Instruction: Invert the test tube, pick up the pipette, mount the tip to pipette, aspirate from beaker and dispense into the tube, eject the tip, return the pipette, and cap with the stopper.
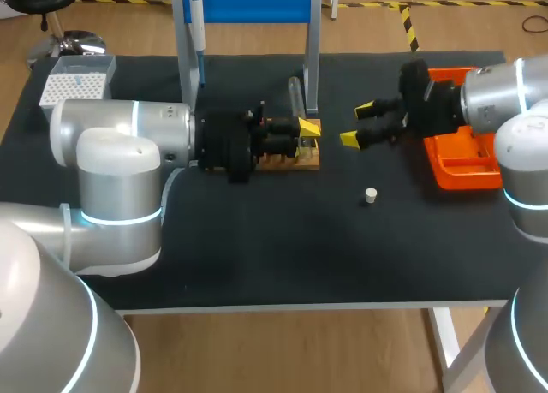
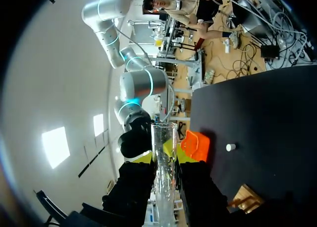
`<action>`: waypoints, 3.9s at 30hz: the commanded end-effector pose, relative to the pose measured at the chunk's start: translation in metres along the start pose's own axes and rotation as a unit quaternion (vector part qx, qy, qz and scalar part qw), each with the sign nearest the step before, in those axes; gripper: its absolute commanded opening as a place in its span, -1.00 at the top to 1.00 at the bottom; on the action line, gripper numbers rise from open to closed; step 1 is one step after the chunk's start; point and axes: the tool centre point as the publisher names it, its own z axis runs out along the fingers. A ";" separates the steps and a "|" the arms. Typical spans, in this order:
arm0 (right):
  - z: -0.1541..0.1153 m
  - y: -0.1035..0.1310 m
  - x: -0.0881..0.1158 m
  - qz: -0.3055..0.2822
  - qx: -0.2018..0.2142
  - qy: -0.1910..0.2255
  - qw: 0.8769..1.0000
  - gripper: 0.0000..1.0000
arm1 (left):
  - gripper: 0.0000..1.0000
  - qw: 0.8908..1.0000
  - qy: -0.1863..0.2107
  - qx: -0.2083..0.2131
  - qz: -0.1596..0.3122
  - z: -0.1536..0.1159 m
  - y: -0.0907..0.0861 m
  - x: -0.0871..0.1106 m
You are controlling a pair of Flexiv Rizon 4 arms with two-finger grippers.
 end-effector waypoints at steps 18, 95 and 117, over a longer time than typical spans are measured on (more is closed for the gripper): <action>0.069 -0.039 -0.025 -0.058 0.003 -0.004 0.998 -1.00 | 1.00 1.000 0.001 0.001 0.000 0.000 0.000 -0.001; 0.094 -0.038 -0.037 -0.088 0.018 -0.014 0.996 -1.00 | 1.00 0.994 0.030 0.013 -0.102 -0.014 0.006 -0.015; 0.094 -0.038 -0.037 -0.088 0.018 -0.014 0.996 -1.00 | 1.00 0.937 0.012 0.046 -0.346 -0.029 0.041 -0.023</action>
